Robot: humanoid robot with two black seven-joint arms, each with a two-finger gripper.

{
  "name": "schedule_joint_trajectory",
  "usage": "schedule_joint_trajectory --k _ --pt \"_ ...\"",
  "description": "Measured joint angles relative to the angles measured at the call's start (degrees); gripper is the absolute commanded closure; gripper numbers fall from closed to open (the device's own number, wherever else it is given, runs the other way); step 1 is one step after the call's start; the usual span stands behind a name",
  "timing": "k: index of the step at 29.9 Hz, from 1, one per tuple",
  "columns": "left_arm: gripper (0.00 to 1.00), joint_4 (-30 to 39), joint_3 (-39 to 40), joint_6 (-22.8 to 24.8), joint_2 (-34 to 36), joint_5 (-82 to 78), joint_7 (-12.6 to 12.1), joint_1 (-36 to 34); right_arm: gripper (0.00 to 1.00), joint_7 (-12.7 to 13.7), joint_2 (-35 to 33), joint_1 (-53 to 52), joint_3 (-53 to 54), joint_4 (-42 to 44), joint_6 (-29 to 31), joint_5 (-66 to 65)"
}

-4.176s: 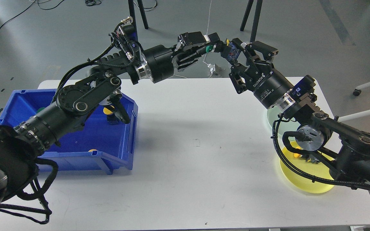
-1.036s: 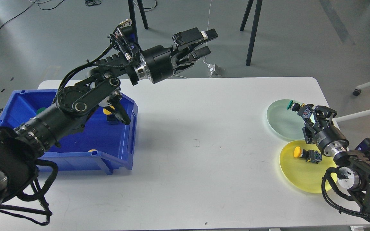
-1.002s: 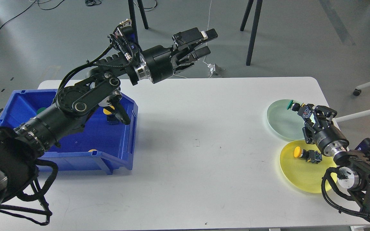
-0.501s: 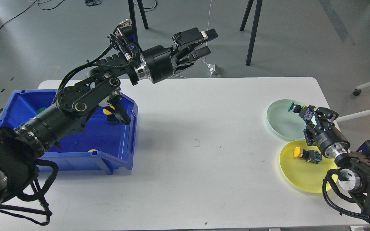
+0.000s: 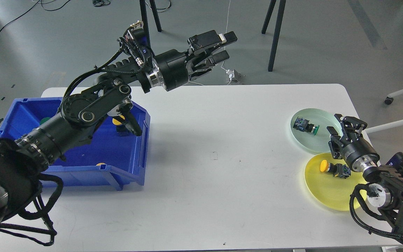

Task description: Pass button and place on color plate

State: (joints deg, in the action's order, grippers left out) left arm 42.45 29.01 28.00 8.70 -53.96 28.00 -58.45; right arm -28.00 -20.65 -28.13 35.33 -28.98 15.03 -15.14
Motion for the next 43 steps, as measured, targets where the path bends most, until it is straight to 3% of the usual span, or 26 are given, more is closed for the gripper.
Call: schedule_joint_trajectory --k 7,15,23,31,43 --pt "0.23 0.0 0.0 0.0 0.0 0.0 0.0 0.0 0.39 0.0 -0.03 -0.17 0.78 -1.94 0.02 0.31" --pt "0.23 -0.06 0.15 0.0 1.41 3.59 0.0 0.05 0.32 0.0 -2.03 -1.26 7.58 -13.45 0.01 0.39" --pt "0.22 -0.03 1.13 0.0 11.96 11.15 0.0 0.05 0.03 0.0 -2.27 -9.68 9.31 -22.98 0.03 0.3" --pt "0.21 0.24 2.04 0.0 21.26 23.67 0.0 2.38 0.02 0.0 -0.62 -21.09 4.62 -25.95 0.11 -0.1" --pt "0.2 0.23 2.77 0.0 22.32 27.51 0.0 4.54 0.02 0.0 1.01 -24.14 1.74 -24.25 -0.24 -0.02"
